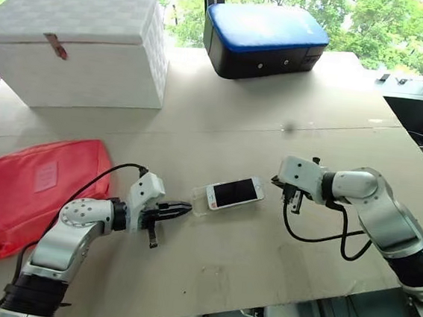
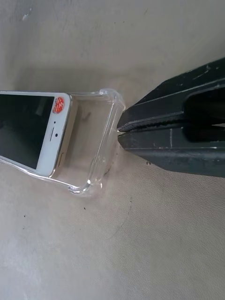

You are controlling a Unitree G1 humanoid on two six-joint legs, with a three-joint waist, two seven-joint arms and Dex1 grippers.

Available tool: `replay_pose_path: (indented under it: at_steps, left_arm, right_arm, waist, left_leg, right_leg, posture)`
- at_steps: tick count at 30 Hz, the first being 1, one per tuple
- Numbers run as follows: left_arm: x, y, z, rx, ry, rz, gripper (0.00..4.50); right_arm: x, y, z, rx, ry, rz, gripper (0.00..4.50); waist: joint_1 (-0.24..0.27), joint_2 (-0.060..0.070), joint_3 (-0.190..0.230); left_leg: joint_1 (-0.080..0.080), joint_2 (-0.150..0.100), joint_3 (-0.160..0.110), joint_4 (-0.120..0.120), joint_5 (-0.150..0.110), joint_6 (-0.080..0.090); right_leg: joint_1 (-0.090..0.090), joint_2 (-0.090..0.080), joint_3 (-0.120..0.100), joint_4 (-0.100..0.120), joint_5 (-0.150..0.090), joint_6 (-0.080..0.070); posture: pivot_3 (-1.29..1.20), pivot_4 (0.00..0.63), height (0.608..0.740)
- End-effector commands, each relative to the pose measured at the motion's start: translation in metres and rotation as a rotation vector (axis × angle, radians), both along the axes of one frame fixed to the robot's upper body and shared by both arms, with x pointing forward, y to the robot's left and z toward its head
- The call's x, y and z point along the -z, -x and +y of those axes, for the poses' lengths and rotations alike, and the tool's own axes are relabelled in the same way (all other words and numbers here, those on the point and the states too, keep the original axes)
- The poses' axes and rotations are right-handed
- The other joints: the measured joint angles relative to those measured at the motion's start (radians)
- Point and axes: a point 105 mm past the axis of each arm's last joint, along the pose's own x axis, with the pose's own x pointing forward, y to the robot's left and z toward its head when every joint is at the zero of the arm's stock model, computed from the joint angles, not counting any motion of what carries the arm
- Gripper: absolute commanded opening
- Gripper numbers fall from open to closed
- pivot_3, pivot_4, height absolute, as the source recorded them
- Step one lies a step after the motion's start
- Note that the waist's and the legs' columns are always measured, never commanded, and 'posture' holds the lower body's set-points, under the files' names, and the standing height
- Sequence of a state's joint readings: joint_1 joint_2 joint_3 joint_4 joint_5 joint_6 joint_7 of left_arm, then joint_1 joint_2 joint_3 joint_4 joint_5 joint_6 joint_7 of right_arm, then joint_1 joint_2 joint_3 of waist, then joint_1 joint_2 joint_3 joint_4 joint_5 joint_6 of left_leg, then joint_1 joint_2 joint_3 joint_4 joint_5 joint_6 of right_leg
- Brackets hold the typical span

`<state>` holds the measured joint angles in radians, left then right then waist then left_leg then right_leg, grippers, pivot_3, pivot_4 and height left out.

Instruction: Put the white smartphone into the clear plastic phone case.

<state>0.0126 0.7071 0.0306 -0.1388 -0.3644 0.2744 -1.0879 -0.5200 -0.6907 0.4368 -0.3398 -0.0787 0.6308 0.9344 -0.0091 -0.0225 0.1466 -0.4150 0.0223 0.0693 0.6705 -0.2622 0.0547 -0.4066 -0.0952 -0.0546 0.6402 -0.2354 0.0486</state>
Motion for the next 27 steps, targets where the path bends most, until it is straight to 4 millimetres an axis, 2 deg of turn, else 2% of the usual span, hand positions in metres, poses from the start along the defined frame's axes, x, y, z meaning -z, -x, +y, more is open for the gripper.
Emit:
replay_pose_path:
  at_steps: [1, 7, 13, 20, 27]
  left_arm:
    - [0.001, 0.002, -0.003, 0.018, 0.005, 0.006, 0.02]
    - [0.003, 0.002, -0.003, 0.021, 0.001, 0.01, 0.02]
    - [0.001, 0.003, -0.006, 0.025, 0.001, 0.007, 0.02]
    - [-0.003, 0.005, -0.006, 0.023, 0.006, 0.008, 0.02]
    - [-0.009, 0.004, -0.007, 0.017, 0.01, 0.012, 0.02]
  right_arm:
    - [-0.001, 0.0, 0.013, -0.054, 0.012, -0.025, 0.0]
    - [0.002, 0.007, 0.038, -0.158, 0.009, -0.006, 0.0]
    - [-0.003, 0.011, 0.055, -0.215, -0.03, 0.013, 0.0]
    - [-0.003, 0.01, 0.054, -0.215, -0.03, 0.007, 0.0]
    - [-0.007, -0.012, 0.032, -0.096, -0.029, -0.069, 0.0]
  waist:
    - [-0.001, 0.0, 0.0]
    - [-0.001, 0.0, 0.0]
    - [-0.001, 0.0, 0.0]
    - [-0.002, 0.0, 0.0]
    - [-0.001, 0.0, 0.0]
  left_leg:
    - [0.0, 0.0, 0.0, 0.0, 0.0, 0.0]
    - [0.0, 0.0, 0.0, 0.0, 0.0, 0.0]
    - [0.0, 0.0, 0.0, 0.0, 0.0, 0.0]
    - [0.0, 0.0, 0.0, 0.0, 0.0, 0.0]
    - [0.0, 0.0, 0.0, 0.0, 0.0, 0.0]
  right_leg:
    - [0.0, 0.0, 0.0, 0.0, 0.0, 0.0]
    - [0.0, 0.0, 0.0, 0.0, 0.0, 0.0]
    - [0.0, 0.0, 0.0, 0.0, 0.0, 0.0]
    - [0.0, 0.0, 0.0, 0.0, 0.0, 0.0]
    - [0.0, 0.0, 0.0, 0.0, 0.0, 0.0]
  posture:
    - [0.0, 0.15, 0.734]
    - [0.0, 0.15, 0.734]
    - [0.0, 0.15, 0.734]
    - [0.0, 0.15, 0.734]
    - [0.0, 0.15, 0.734]
